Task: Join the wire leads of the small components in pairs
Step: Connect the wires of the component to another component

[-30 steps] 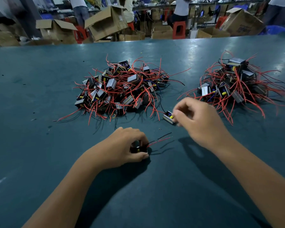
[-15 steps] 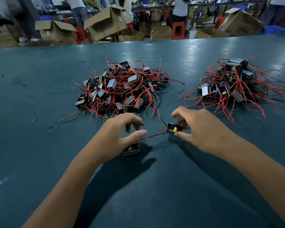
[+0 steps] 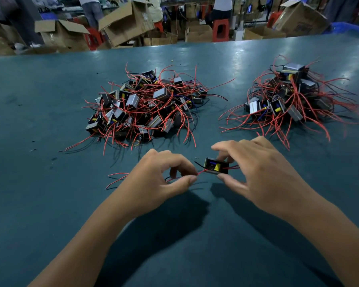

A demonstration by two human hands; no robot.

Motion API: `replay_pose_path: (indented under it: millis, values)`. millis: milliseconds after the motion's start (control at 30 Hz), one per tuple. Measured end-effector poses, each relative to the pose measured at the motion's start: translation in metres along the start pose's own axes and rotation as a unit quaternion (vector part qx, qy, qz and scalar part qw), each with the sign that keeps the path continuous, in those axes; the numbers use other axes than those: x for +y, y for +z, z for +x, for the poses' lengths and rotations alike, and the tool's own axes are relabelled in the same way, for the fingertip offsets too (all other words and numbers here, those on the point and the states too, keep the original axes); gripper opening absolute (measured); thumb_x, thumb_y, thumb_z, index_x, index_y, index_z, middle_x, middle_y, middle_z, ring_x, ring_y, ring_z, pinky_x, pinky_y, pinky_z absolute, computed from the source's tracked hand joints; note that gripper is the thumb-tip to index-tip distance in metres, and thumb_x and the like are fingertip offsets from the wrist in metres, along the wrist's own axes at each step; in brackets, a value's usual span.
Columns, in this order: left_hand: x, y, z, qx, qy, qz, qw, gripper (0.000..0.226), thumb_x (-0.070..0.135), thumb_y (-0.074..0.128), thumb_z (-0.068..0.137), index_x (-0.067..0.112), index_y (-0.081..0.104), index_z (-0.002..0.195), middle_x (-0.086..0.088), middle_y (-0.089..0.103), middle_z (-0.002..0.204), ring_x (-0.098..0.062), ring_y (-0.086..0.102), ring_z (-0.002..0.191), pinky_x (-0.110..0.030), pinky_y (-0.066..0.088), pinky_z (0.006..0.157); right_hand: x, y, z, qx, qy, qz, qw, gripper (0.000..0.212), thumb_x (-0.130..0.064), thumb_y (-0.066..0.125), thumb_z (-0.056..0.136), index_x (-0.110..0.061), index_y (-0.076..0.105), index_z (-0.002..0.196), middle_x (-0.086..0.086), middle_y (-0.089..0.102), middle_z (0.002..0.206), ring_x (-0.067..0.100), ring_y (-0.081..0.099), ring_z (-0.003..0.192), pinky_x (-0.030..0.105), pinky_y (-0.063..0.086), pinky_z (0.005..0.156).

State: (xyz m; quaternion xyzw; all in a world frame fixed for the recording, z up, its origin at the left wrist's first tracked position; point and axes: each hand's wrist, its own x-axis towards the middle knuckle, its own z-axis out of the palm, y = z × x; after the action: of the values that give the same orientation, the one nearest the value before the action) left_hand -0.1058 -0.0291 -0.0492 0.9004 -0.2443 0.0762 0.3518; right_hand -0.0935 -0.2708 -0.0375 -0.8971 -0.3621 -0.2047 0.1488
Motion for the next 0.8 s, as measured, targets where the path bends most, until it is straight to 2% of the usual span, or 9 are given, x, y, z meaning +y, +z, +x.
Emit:
replay_pose_path:
  millis: [67,233,367,500,600,700,800]
  values:
    - [0.0,0.001,0.001,0.022,-0.008,-0.001,1.0,0.006,0.038,0.068,0.085,0.033,0.071,0.087,0.024,0.066,0.09,-0.002,0.057,0.084,-0.015,0.032,0.08,0.0,-0.001,-0.001,0.01,-0.004,0.003,1.0,0.048,-0.019,0.081,0.074,-0.009,0.063,0.117,-0.006,0.068,0.092,0.021,0.066,0.081,0.047,0.05,0.077]
    - [0.001,-0.001,0.002,0.079,-0.026,0.012,0.996,0.006,0.034,0.063,0.088,0.031,0.067,0.086,0.018,0.066,0.091,-0.005,0.058,0.086,-0.029,0.038,0.084,0.001,-0.001,-0.002,0.011,-0.026,0.019,0.999,0.044,-0.019,0.081,0.076,-0.009,0.064,0.116,-0.004,0.068,0.092,0.022,0.066,0.081,0.045,0.049,0.078]
    - [0.006,0.004,0.004,0.103,-0.018,0.051,0.993,0.006,0.03,0.062,0.09,0.027,0.067,0.088,0.019,0.063,0.083,-0.004,0.054,0.084,-0.024,0.035,0.084,0.001,-0.002,-0.002,-0.003,-0.04,0.015,0.999,0.038,-0.02,0.079,0.079,-0.011,0.065,0.113,-0.003,0.067,0.089,0.023,0.065,0.079,0.045,0.049,0.076]
    - [0.008,0.008,0.004,0.116,-0.018,0.028,0.993,0.007,0.027,0.063,0.09,0.023,0.068,0.091,0.02,0.064,0.085,-0.004,0.057,0.085,-0.025,0.038,0.088,0.006,-0.003,-0.004,-0.04,-0.048,0.003,0.998,0.024,-0.019,0.077,0.08,-0.016,0.064,0.1,-0.004,0.064,0.088,0.024,0.061,0.078,0.042,0.046,0.072]
    - [0.005,0.007,0.005,0.134,-0.033,0.014,0.99,0.006,0.024,0.065,0.091,0.021,0.07,0.095,0.02,0.066,0.086,-0.005,0.06,0.087,-0.016,0.037,0.083,0.013,-0.003,-0.007,-0.082,-0.02,-0.017,0.996,0.021,-0.024,0.075,0.08,-0.022,0.062,0.096,-0.006,0.061,0.088,0.022,0.059,0.08,0.037,0.042,0.071]
    - [0.0,0.0,0.004,0.152,-0.048,-0.008,0.987,0.008,0.013,0.068,0.094,0.019,0.069,0.099,0.017,0.066,0.087,-0.002,0.059,0.085,-0.006,0.037,0.076,0.019,0.001,-0.01,-0.126,0.008,-0.018,0.992,0.017,-0.034,0.063,0.086,-0.027,0.06,0.101,-0.009,0.058,0.095,0.019,0.057,0.088,0.036,0.045,0.077]
    - [-0.003,-0.006,0.002,0.12,-0.05,-0.019,0.991,0.013,0.009,0.067,0.093,0.022,0.069,0.098,0.018,0.065,0.085,-0.002,0.058,0.085,-0.004,0.036,0.076,0.023,0.008,-0.011,-0.166,0.032,-0.008,0.986,0.019,-0.039,0.054,0.092,-0.033,0.056,0.11,-0.012,0.054,0.105,0.014,0.052,0.099,0.029,0.042,0.083]
